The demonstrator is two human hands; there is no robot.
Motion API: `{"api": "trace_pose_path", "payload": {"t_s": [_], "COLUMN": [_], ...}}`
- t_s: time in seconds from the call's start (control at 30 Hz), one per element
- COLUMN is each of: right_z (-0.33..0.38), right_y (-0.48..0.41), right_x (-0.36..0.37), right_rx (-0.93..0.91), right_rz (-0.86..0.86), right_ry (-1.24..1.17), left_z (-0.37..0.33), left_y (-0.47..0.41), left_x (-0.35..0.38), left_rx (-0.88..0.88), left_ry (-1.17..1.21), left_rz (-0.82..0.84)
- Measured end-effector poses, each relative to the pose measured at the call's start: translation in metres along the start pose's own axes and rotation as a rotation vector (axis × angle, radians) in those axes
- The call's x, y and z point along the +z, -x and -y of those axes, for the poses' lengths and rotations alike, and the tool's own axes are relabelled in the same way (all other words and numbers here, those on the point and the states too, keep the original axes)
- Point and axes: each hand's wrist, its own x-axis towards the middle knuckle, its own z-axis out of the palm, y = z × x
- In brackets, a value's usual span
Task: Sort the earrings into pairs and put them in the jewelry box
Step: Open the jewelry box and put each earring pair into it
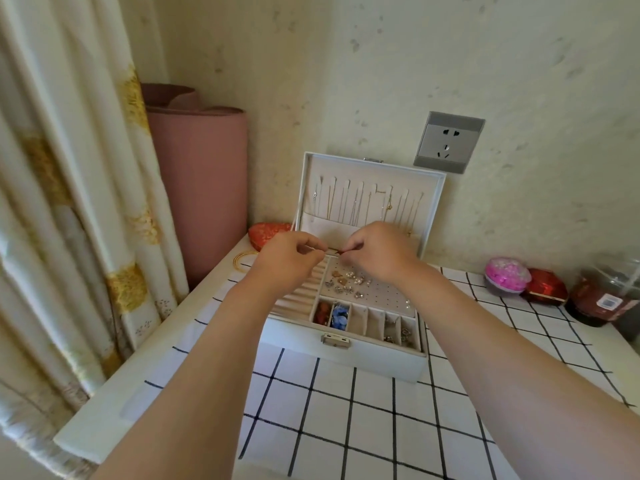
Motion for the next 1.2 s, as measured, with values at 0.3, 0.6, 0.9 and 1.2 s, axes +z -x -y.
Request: {"api": "trace_pose_path", "payload": {"t_s": [0.3, 0.6, 0.9, 1.2], "right_z": [0.002, -0.004, 0.013, 0.011], "right_y": [-0.005, -0.007, 0.006, 0.015], "right_x": [0.001, -0.007, -0.034, -0.037], "right_rx": [-0.113, -0.044, -0.019, -0.057], "right_rz": [0.061, 0.178, 0.177, 0.062], "right_ry": [0.176, -0.003, -0.589, -0.754], "left_z": [0.003, -0.001, -0.016, -0.028], "left_y": [-0.007, -0.004, 0.000, -0.001], "left_x": [0.009, 0.005, 0.010, 0.021], "left_rx": [-0.025, -0.040, -0.170, -0.197], "left_ry": [0.120, 0.231, 0.558, 0.560], "left_rz": [-0.064, -0.105, -0.079, 0.007]}}
